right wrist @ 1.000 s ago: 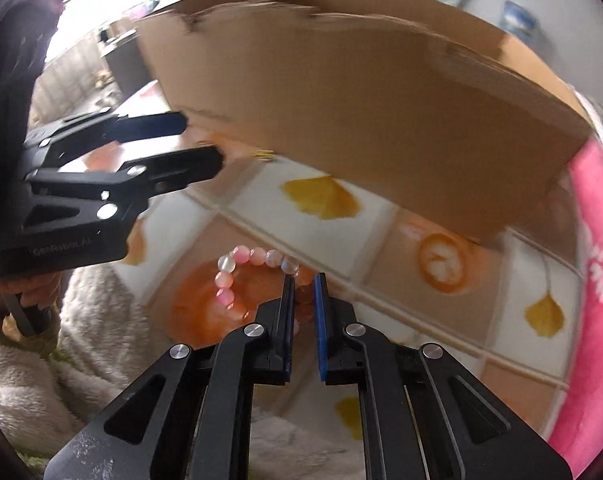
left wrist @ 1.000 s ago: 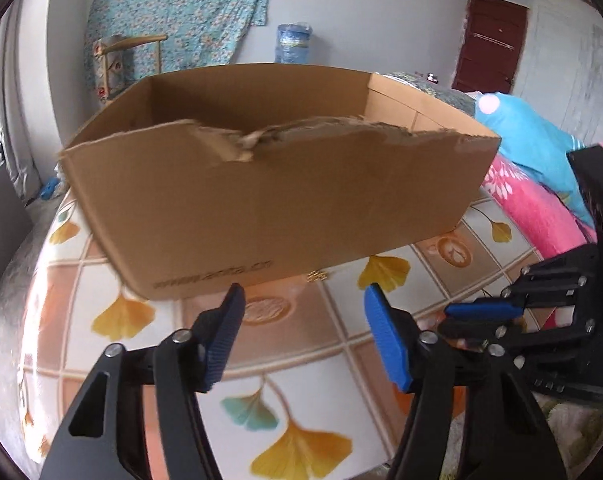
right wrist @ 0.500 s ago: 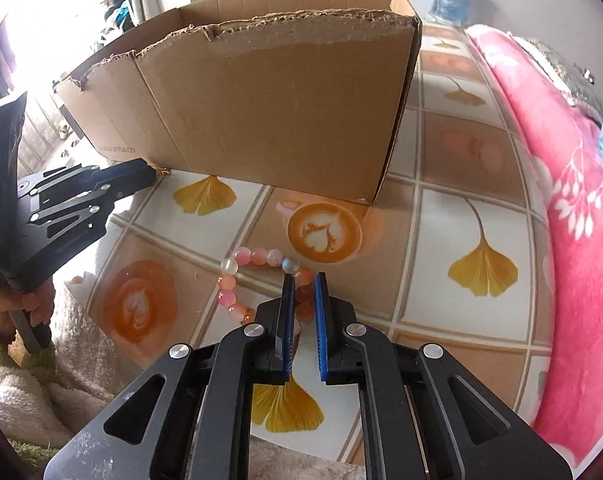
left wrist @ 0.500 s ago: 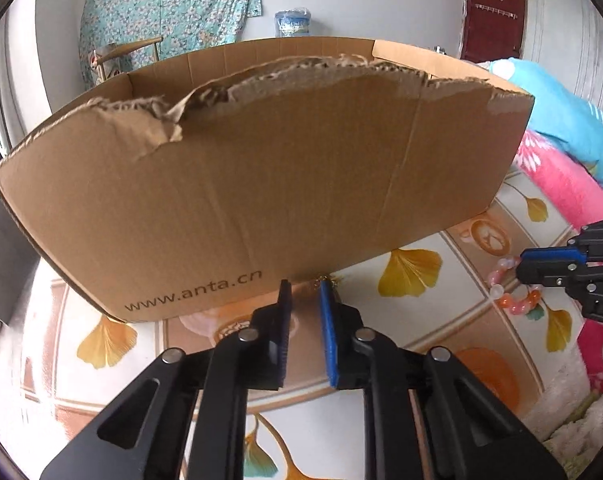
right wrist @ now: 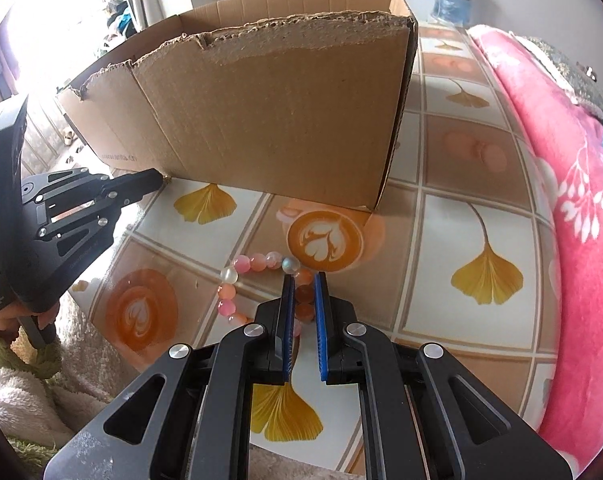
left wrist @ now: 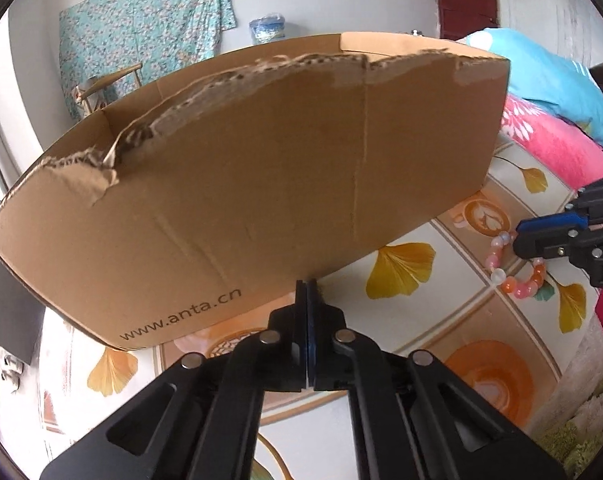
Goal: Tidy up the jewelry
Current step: 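Lower the right tool onto the pink bead bracelet and close it, then lift the pink bead bracelet with the right tool and carry it over the box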
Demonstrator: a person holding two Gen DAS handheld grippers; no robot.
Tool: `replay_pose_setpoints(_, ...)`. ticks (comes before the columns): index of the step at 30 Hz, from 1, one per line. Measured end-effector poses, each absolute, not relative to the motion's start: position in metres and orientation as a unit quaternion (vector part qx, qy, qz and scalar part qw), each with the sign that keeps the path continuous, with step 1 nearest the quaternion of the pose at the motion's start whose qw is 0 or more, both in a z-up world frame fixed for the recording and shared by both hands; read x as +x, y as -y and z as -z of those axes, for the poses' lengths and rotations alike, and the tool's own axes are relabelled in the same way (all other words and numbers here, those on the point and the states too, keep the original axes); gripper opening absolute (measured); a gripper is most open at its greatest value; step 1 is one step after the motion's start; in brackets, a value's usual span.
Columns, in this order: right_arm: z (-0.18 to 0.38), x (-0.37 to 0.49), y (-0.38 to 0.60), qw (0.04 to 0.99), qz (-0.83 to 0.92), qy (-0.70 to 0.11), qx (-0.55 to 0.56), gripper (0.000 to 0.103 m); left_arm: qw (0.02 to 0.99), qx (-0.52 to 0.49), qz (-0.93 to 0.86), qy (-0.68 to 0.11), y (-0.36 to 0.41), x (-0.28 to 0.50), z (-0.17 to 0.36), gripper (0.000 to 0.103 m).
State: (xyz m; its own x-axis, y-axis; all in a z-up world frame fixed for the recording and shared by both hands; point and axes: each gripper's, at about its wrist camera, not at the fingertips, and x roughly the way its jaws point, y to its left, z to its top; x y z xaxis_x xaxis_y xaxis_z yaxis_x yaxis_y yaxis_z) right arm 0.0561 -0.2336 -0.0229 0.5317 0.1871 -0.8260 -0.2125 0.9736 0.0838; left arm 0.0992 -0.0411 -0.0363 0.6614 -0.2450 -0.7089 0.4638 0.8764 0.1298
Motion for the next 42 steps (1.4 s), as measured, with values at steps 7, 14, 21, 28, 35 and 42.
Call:
replay_pose_setpoints(7,0.028,0.055,0.233,0.876,-0.115,-0.468,-0.012,0.008,0.9,0.128,0.212,-0.358,0.03,0.087,0.021,0.0)
replay_pose_setpoints(14,0.029,0.05,0.236,0.879,-0.115,-0.462,-0.005,0.008,0.907,0.093,0.214,-0.351,0.012,0.075,-0.002,0.0)
replay_pose_setpoints(21,0.024,0.042,0.239,0.886,-0.115,-0.449,-0.001,0.007,0.913,0.065,0.225,-0.333,0.001,0.063,-0.027,0.0)
replay_pose_setpoints(28,-0.003,0.028,0.238,0.904,-0.118,-0.411,-0.01,0.007,0.921,0.044,0.251,-0.295,-0.004,0.052,-0.067,0.0)
replay_pose_setpoints(35,-0.058,0.019,0.239,0.929,-0.13,-0.344,-0.044,0.007,0.926,0.03,0.295,-0.232,-0.003,0.049,-0.116,0.0)
replay_pose_setpoints(42,-0.128,0.027,0.24,0.953,-0.155,-0.246,-0.085,0.007,0.928,0.034,0.318,-0.189,0.006,0.076,-0.15,0.0)
